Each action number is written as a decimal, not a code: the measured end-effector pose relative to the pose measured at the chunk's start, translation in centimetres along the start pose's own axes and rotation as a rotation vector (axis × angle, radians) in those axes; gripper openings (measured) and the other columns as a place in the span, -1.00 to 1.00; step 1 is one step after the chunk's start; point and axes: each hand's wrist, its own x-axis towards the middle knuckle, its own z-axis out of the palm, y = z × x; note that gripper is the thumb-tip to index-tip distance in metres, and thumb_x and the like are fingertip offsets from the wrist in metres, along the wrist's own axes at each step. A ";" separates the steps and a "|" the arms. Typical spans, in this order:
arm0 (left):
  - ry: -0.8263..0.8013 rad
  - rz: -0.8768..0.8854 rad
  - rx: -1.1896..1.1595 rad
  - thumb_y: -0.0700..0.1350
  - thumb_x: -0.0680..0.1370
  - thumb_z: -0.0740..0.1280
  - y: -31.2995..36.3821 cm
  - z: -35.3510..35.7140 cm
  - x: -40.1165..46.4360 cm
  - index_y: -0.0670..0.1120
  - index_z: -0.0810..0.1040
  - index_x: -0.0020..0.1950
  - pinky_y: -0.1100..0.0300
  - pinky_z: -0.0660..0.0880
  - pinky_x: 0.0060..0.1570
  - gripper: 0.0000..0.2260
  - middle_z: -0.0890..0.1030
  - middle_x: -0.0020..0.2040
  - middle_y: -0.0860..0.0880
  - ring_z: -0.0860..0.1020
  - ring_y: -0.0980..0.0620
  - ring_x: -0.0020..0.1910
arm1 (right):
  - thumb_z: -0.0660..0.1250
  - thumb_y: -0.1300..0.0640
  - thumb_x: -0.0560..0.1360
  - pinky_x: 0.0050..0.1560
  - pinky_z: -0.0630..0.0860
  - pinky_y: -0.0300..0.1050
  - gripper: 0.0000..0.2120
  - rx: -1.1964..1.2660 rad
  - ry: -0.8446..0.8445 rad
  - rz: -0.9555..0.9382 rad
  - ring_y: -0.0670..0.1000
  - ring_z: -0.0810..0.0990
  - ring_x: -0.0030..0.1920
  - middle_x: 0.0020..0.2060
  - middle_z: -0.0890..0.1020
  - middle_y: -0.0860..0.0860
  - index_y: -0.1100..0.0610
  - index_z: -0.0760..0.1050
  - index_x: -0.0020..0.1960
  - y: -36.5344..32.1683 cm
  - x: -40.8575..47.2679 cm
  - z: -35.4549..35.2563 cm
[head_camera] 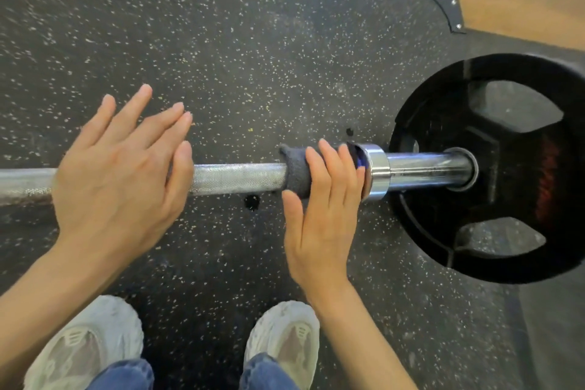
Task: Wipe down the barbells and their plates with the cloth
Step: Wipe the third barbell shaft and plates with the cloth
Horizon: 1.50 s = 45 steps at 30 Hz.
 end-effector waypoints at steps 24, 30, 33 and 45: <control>-0.065 -0.052 0.035 -0.02 0.67 -0.05 -0.1 -0.1 1.8 -0.09 0.69 0.21 -0.01 0.25 0.43 -0.49 0.66 0.25 -0.04 0.48 -0.10 0.42 | -0.01 0.03 0.72 0.27 0.35 0.04 -0.58 -0.124 -0.050 -0.300 0.11 0.55 -0.03 -0.03 0.63 0.01 0.15 0.60 0.14 -1.4 4.2 1.2; -0.060 -0.062 0.018 0.03 0.67 -0.11 -0.7 0.0 3.3 -0.02 0.68 0.25 0.00 0.31 0.41 -0.44 0.64 0.28 0.01 0.45 -0.05 0.44 | -0.06 0.05 0.72 0.50 0.20 0.08 -0.55 -0.022 -0.020 -0.104 0.10 0.52 0.28 0.19 0.62 0.00 0.14 0.57 0.28 -4.5 4.3 3.0; 0.011 0.011 0.045 0.00 0.71 -0.05 -0.9 -0.3 4.3 -0.07 0.53 0.42 -0.07 0.21 0.50 -0.53 0.55 0.39 -0.04 0.37 -0.08 0.50 | -0.03 0.06 0.72 0.48 0.25 0.07 -0.56 -0.008 -0.068 -0.285 0.12 0.53 0.30 0.23 0.61 0.05 0.18 0.54 0.33 -4.1 5.4 3.2; 0.179 0.009 0.084 -0.01 0.73 -0.03 -2.2 1.0 1.3 -0.05 0.28 0.59 0.01 -0.02 0.55 -0.56 0.29 0.58 0.02 0.20 -0.08 0.58 | -0.05 0.05 0.74 0.58 0.07 0.06 -0.55 -0.030 -0.039 -0.317 0.13 0.44 0.43 0.36 0.55 0.06 0.18 0.48 0.43 -3.9 7.1 4.4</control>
